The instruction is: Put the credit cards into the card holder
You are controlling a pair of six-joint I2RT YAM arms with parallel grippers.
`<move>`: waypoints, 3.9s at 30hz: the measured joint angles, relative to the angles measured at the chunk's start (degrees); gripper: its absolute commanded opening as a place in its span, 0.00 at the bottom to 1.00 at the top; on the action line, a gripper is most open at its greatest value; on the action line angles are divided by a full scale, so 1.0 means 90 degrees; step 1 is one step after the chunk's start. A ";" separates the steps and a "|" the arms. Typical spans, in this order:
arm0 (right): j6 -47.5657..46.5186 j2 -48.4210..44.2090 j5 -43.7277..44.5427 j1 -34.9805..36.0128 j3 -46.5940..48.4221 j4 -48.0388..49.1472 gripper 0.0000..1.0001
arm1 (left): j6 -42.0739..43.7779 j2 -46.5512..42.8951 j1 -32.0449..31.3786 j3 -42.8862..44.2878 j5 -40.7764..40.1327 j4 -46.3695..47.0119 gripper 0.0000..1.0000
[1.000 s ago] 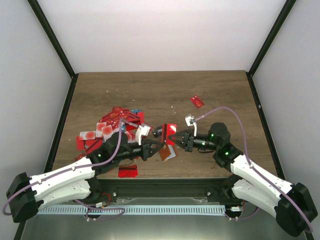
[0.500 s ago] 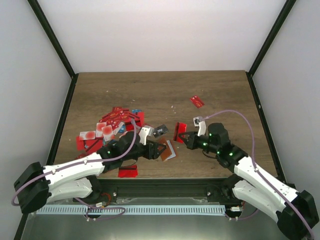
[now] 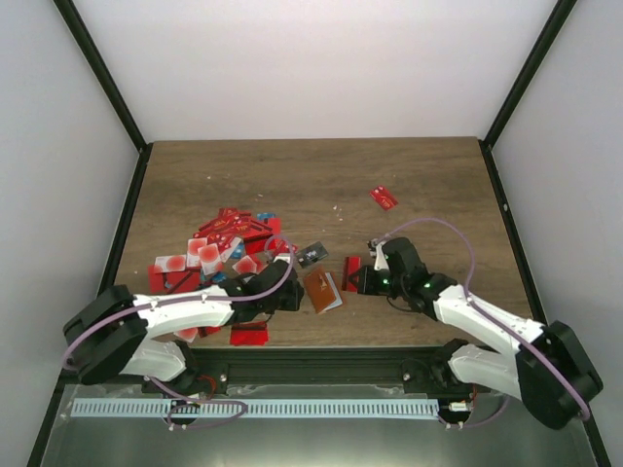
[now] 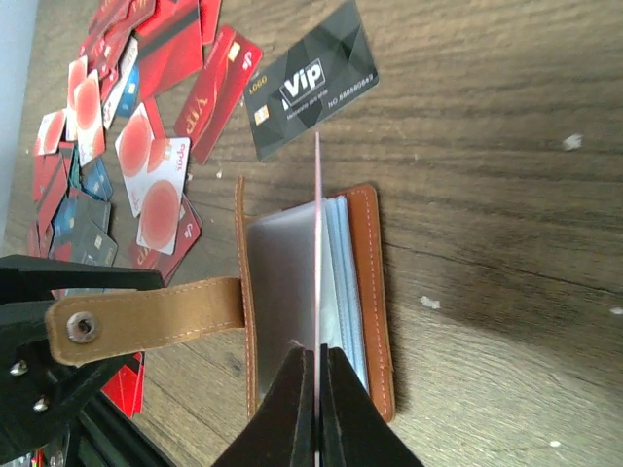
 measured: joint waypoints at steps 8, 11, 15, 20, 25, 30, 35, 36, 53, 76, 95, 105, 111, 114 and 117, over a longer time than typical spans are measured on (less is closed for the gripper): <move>0.0002 0.0782 -0.0806 0.0095 -0.0044 0.0760 0.01 | -0.0024 0.1044 0.0000 0.0046 0.0095 0.0415 0.28; 0.0002 0.0840 -0.1107 0.0141 -0.0044 0.0993 0.01 | -0.0005 0.1343 0.0000 0.0209 0.0192 0.0704 0.27; -0.0005 0.0848 -0.1401 0.0182 -0.0041 0.1124 0.01 | 0.0058 0.1659 0.0002 0.0301 0.0500 0.1258 0.27; -0.0029 0.0848 -0.1462 0.0187 -0.0041 0.1120 0.01 | 0.0134 0.2106 0.0002 0.0447 0.1081 0.1996 0.27; -0.0029 0.0991 -0.1234 0.0129 -0.0027 0.1156 0.01 | 0.0153 0.2516 0.0216 0.0544 0.1542 0.2708 0.27; -0.0024 0.1426 -0.1127 0.0095 -0.0022 0.1443 0.01 | 0.0095 0.2579 0.0386 0.0284 0.1683 0.3320 0.26; -0.0022 0.1911 -0.1069 0.0117 -0.0019 0.1685 0.01 | 0.0151 0.2254 0.0408 0.0160 0.1423 0.2914 0.27; -0.0022 0.1991 -0.1056 0.0136 -0.0022 0.1681 0.01 | 0.0175 0.2110 0.0384 0.0138 0.1358 0.2659 0.28; -0.0168 0.1851 -0.1078 0.0185 -0.0396 0.1787 0.01 | -0.0002 0.0384 0.0221 -0.0024 0.1970 0.2344 0.38; -0.0170 0.0962 -0.2511 -0.0537 -0.1166 0.2642 0.01 | -0.1001 0.3257 0.0767 -0.0872 0.3959 0.7164 0.45; -0.0112 0.1309 -0.3123 -0.0680 -0.1251 0.3223 0.01 | -0.1115 0.3351 0.0891 -0.0988 0.4597 0.7893 0.06; -0.0231 0.1224 -0.2997 -0.0726 -0.1256 0.2924 0.35 | -0.1243 0.3356 0.0933 -0.0996 0.4806 0.8060 0.04; -0.0525 0.0814 -0.2453 -0.0610 -0.0877 0.1899 0.66 | -0.1246 0.3359 0.0903 -0.0945 0.4726 0.8272 0.04; -0.0634 0.0476 -0.2001 -0.0568 -0.0590 0.1270 0.74 | -0.1243 0.3368 0.0901 -0.0923 0.4656 0.8284 0.04; -0.0639 0.0041 -0.1462 -0.0563 -0.0423 0.0634 0.79 | -0.1234 0.3368 0.0901 -0.0923 0.4585 0.8267 0.04</move>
